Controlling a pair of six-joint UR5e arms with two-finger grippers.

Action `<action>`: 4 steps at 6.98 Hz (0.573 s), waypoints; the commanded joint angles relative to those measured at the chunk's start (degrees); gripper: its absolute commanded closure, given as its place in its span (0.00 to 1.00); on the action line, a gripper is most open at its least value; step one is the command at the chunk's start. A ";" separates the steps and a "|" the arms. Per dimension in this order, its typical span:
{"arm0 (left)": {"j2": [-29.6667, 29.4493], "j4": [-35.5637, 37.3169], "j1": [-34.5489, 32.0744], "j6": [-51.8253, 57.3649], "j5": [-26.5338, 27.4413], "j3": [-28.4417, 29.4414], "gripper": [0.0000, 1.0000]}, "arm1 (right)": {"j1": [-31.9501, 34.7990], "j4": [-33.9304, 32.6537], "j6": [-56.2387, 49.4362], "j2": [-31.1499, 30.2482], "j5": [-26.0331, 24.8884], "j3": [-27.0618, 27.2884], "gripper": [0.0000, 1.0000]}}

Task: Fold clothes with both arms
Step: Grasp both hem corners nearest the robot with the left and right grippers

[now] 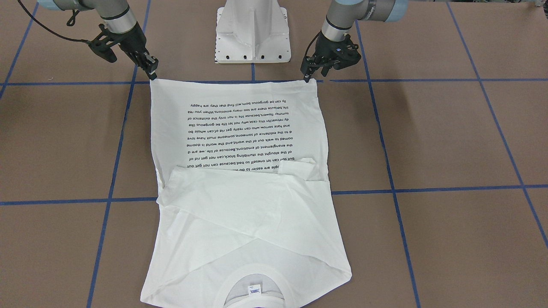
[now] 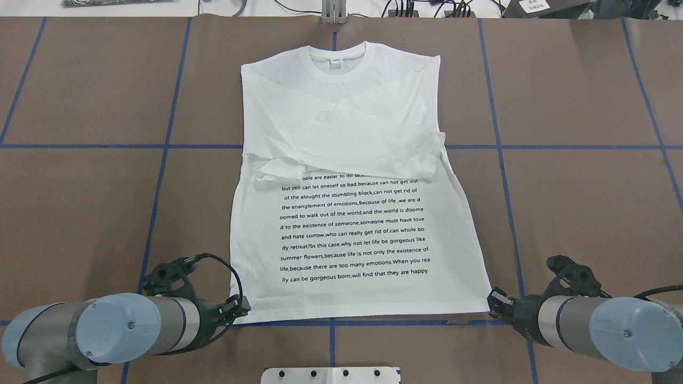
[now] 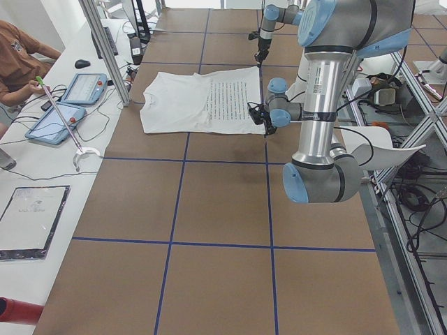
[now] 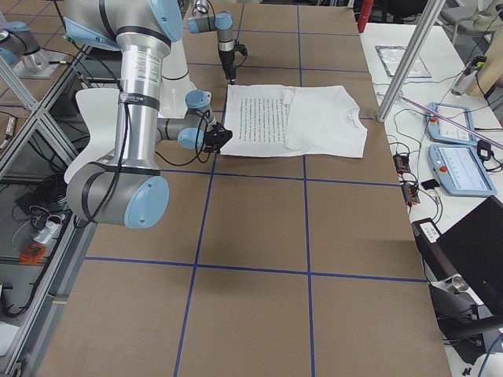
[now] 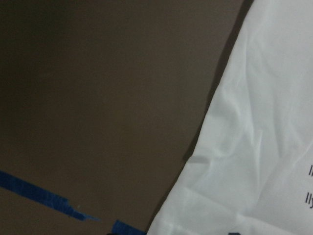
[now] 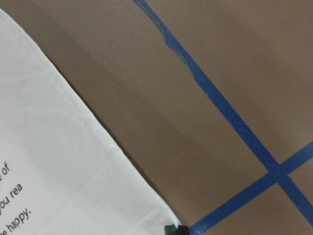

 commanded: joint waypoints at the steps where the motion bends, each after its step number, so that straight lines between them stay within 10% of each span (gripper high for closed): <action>1: -0.41 0.09 0.28 0.00 0.00 0.23 0.29 | 0.02 0.00 0.00 -0.03 0.00 0.00 1.00; 4: -0.41 0.44 0.28 0.18 1.22 0.76 0.32 | 0.02 0.00 0.00 -0.03 0.00 0.00 1.00</action>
